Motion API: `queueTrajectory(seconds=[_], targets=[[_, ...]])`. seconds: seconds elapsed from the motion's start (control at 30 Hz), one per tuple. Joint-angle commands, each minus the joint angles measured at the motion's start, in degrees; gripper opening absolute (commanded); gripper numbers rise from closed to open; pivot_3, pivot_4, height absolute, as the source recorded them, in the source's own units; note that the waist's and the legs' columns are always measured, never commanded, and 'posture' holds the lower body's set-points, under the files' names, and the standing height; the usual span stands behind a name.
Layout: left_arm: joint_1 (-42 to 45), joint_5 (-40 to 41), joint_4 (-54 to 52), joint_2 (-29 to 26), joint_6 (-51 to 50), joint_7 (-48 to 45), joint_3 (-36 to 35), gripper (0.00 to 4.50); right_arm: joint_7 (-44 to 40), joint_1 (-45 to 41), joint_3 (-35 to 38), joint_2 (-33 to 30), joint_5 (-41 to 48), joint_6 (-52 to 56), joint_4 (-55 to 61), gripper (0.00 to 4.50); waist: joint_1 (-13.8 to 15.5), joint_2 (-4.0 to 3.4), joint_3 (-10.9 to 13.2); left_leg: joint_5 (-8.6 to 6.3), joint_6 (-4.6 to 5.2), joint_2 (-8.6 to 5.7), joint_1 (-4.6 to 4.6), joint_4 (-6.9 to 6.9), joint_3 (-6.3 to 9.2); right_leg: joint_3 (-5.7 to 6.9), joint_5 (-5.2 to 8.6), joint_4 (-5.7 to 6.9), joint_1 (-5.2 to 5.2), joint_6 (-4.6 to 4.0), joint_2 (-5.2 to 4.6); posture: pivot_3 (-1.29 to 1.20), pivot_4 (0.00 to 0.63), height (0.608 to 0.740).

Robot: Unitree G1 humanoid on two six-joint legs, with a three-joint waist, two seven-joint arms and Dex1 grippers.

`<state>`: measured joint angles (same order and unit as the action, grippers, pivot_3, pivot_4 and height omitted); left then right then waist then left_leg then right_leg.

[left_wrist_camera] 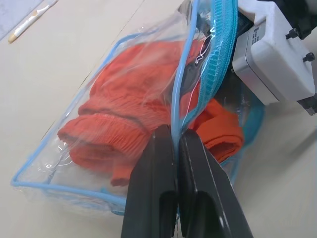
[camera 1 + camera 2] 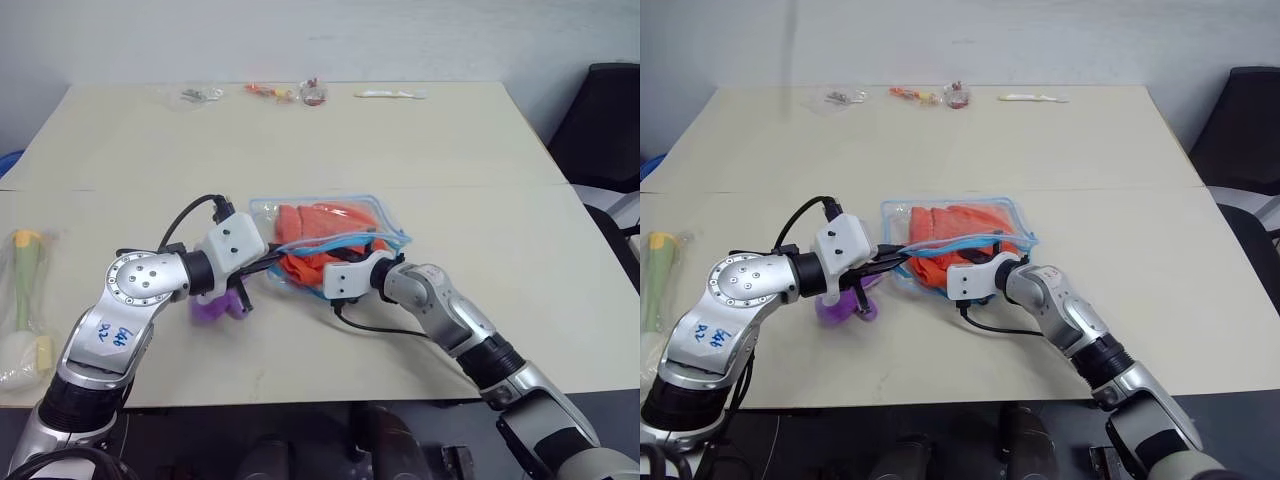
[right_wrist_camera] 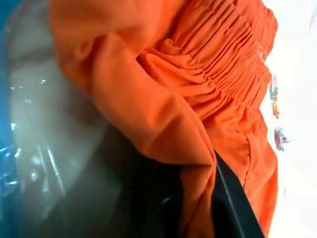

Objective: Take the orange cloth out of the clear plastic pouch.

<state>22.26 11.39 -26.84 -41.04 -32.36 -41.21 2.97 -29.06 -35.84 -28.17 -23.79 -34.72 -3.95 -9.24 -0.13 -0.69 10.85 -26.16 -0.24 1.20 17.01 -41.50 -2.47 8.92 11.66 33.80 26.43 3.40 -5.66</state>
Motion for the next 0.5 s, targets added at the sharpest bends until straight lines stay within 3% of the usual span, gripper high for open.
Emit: queueTrajectory(seconds=[0.03, 0.17, 0.5], targets=[[1.2, -1.0, -0.7, 0.5, 0.8, 1.1, 0.2, 0.00, -3.4, 1.5, 0.4, -1.1, 2.0, -0.3, -0.4, 0.01, 0.0, 0.00, 0.0, 0.00, 0.00, 0.00, 0.00, 0.00, 0.00, 0.00, 0.00, 0.01, 0.00, 0.00, 0.00, 0.00, 0.150, 0.740], [1.5, -3.7, 0.9, 1.1, 0.8, 3.3, 1.3, 0.00, -11.6, 3.4, 3.8, -1.1, 11.8, 1.6, 6.1, 0.01, 0.1, 0.00, 0.0, 0.00, 0.00, -0.01, 0.00, -0.01, 0.14, 0.07, 0.00, -0.05, 0.02, 0.00, 0.00, 0.00, 0.150, 0.740], [5.8, -9.9, 6.9, 5.1, 2.1, 7.9, 5.0, 0.00, -35.6, 5.5, 13.8, -7.7, 40.7, 21.7, 24.5, 0.01, 0.2, -0.01, 0.0, 0.00, 0.02, -0.02, 0.02, -0.03, 0.18, 0.14, -0.01, -0.07, 0.05, 0.01, 0.01, 0.00, 0.150, 0.740]])
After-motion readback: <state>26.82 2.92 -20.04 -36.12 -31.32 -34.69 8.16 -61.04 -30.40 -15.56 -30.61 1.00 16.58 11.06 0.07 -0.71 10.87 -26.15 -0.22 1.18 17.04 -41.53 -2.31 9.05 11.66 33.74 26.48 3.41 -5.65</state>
